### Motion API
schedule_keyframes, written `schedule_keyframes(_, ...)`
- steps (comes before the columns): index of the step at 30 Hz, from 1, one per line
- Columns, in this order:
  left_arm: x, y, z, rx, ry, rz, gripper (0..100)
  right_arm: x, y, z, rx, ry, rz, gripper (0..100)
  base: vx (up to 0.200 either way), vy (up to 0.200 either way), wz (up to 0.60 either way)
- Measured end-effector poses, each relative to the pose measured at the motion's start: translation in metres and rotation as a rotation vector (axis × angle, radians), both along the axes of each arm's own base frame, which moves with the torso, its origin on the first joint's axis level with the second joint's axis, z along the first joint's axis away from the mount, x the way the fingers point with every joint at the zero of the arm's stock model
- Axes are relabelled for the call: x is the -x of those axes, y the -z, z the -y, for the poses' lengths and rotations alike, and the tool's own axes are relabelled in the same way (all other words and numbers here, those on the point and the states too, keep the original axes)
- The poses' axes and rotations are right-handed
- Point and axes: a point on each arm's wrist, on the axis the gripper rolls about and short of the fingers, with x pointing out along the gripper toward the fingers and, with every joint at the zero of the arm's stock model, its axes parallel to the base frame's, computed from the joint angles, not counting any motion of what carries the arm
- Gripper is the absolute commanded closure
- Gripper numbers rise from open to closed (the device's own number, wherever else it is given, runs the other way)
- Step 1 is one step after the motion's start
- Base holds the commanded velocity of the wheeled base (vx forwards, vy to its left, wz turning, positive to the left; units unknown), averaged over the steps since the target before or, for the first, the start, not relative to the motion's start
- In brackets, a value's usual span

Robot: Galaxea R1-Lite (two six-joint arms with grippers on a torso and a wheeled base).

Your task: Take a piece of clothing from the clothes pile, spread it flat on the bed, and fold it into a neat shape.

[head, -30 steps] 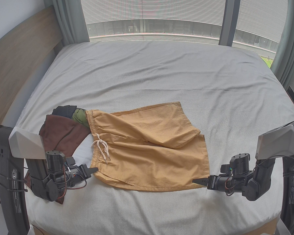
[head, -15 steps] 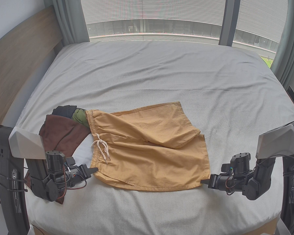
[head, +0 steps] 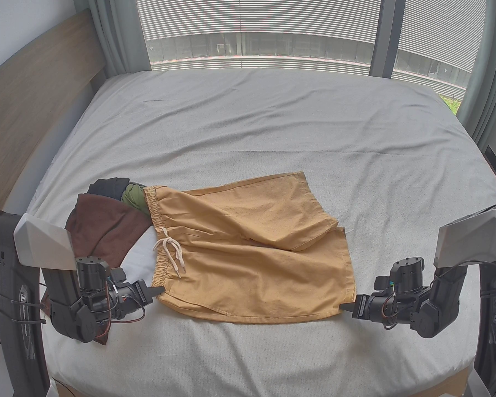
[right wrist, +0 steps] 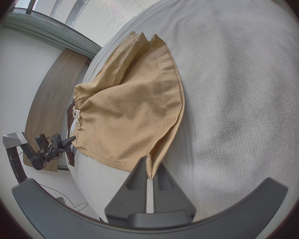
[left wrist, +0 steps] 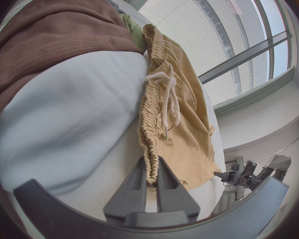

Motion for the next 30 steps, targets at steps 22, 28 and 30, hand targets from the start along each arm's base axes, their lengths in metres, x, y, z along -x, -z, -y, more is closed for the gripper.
schedule_keyframes(22,0.072,-0.028,-0.01,-0.002,0.056,-0.108,100,0.045,-0.018,0.005,0.085,-0.096,-0.05,100,0.0,0.0,0.0)
schedule_keyframes(28,0.086,-0.028,-0.012,-0.036,0.08,-0.126,100,0.056,-0.019,0.007,0.101,-0.111,-0.069,100,0.0,0.0,0.0)
schedule_keyframes(30,0.089,-0.028,-0.012,-0.041,0.086,-0.135,100,0.059,-0.018,0.008,0.103,-0.112,-0.075,100,0.0,0.0,0.0)
